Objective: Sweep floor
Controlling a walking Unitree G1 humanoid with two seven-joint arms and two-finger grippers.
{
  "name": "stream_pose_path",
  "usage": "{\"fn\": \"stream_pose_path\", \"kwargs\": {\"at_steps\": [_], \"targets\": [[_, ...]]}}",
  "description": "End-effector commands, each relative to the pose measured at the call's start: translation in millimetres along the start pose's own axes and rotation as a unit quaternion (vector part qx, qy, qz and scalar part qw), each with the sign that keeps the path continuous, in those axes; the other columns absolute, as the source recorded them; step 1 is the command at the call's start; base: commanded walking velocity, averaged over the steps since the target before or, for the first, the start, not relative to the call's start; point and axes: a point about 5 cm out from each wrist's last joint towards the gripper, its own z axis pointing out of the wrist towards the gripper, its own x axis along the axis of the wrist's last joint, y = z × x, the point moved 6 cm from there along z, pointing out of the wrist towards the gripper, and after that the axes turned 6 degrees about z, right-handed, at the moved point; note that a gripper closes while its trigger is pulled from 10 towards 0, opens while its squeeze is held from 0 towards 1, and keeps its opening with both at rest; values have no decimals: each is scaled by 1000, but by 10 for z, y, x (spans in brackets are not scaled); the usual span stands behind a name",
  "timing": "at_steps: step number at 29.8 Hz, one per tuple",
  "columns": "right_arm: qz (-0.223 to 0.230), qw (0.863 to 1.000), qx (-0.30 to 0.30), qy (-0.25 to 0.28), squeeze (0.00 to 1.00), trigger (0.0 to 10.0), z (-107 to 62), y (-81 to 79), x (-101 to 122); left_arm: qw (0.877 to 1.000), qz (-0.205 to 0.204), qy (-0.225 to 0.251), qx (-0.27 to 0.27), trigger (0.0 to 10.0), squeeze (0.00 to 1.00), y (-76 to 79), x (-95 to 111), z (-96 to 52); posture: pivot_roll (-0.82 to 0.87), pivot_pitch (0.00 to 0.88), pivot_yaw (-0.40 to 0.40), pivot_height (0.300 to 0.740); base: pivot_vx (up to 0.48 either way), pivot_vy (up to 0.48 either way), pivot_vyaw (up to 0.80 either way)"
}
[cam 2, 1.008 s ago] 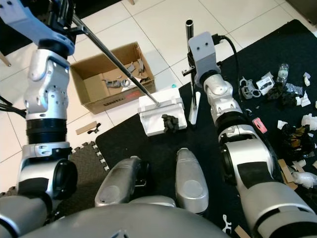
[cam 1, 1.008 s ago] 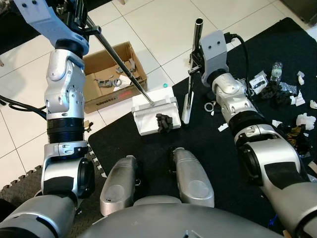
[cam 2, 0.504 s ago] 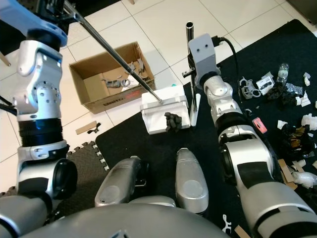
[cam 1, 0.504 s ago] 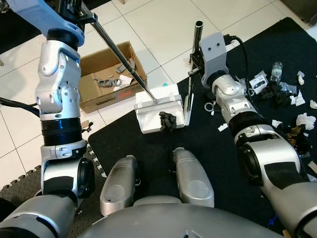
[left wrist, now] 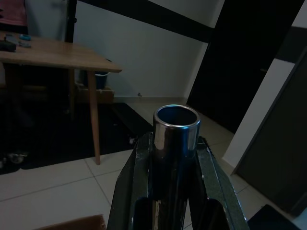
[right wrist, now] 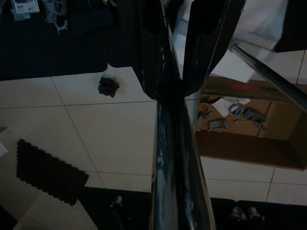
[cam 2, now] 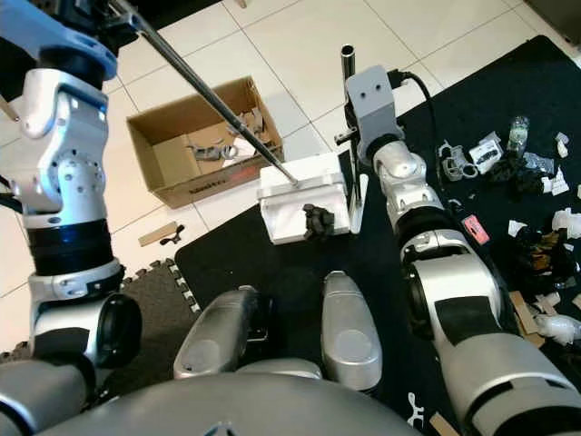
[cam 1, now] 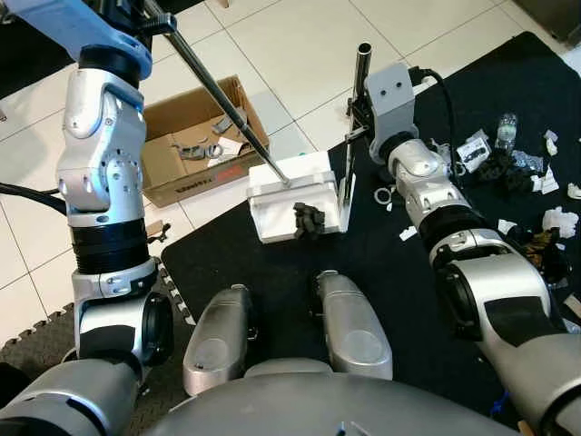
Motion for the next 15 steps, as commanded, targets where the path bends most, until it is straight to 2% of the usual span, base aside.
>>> {"fn": "stream_pose_path", "kwargs": {"at_steps": [1, 11, 15], "targets": [[-13, 1000, 0, 12, 0, 10000, 6, 2, 50, 999, 7, 38, -6, 10000, 0, 37, 228, 11, -29, 85, 1, 740, 0, 0, 0], [-12, 1000, -2, 7, 0, 10000, -3, 8, 17, 998, 37, 48, 1, 10000, 0, 4, 333, 24, -29, 85, 1, 740, 0, 0, 0], [-12, 1000, -1, 6, 0, 10000, -2, 2, 10, 996, 71, 61, 11, 10000, 0, -37, 417, 41, -29, 85, 1, 740, 0, 0, 0]]}}
